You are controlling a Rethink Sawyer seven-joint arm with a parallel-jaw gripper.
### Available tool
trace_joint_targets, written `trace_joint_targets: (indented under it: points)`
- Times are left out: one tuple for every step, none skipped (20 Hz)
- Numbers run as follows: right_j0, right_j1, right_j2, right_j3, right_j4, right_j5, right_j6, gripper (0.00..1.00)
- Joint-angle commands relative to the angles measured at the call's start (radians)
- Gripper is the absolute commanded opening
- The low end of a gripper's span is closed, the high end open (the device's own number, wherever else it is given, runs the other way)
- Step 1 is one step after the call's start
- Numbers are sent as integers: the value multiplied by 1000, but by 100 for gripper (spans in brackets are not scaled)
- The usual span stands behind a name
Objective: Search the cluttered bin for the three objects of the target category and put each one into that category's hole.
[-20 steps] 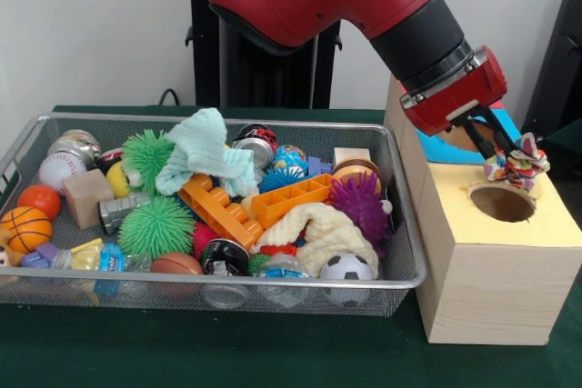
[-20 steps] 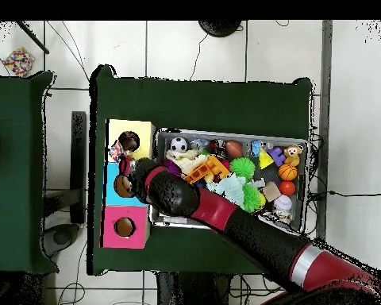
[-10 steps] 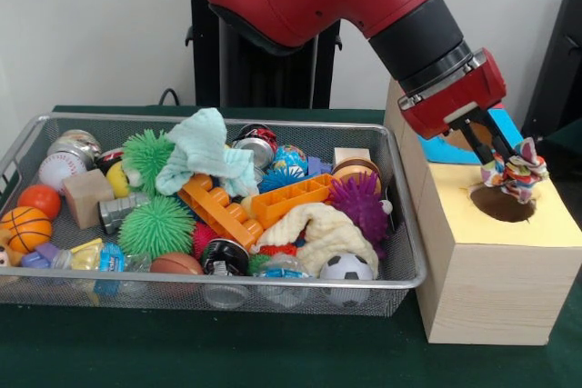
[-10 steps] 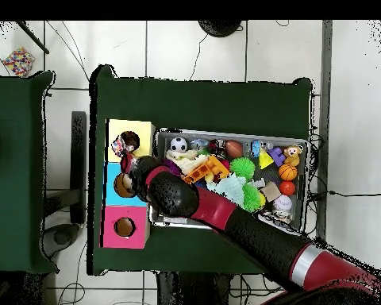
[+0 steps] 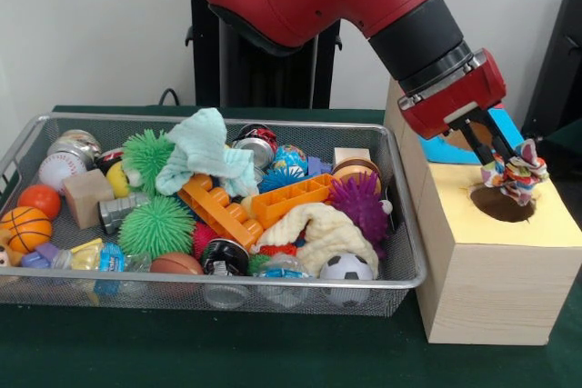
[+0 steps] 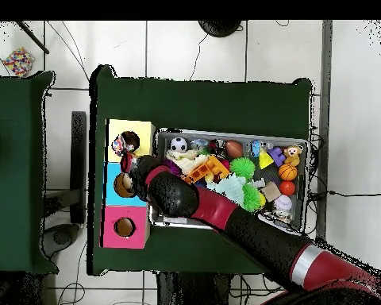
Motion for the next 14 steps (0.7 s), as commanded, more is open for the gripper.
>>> trace_joint_targets:
  points:
    - [-16, 10, -31, -114, -14, -91, 225, 0]
    - [-14, 7, -32, -114, -15, -96, 227, 0]
    - [-13, 5, -33, -114, -15, -100, 230, 0]
    - [-12, 4, -34, -113, -16, -105, 231, 0]
    - [-12, 4, -35, -114, -17, -109, 231, 0]
    - [-13, 4, -36, -113, -16, -110, 232, 0]
    - [-14, 5, -35, -112, -20, -119, 234, 0]
    - [-13, 3, -37, -114, -23, -129, 235, 0]
    - [-13, 2, -38, -114, -26, -140, 238, 0]
    - [-11, -1, -40, -117, -27, -145, 238, 0]
    - [-9, -4, -44, -118, -27, -145, 236, 0]
    - [-6, -6, -48, -118, -26, -144, 234, 0]
    - [-4, -6, -51, -118, -25, -145, 234, 0]
    - [-3, -8, -52, -118, -19, -142, 235, 0]
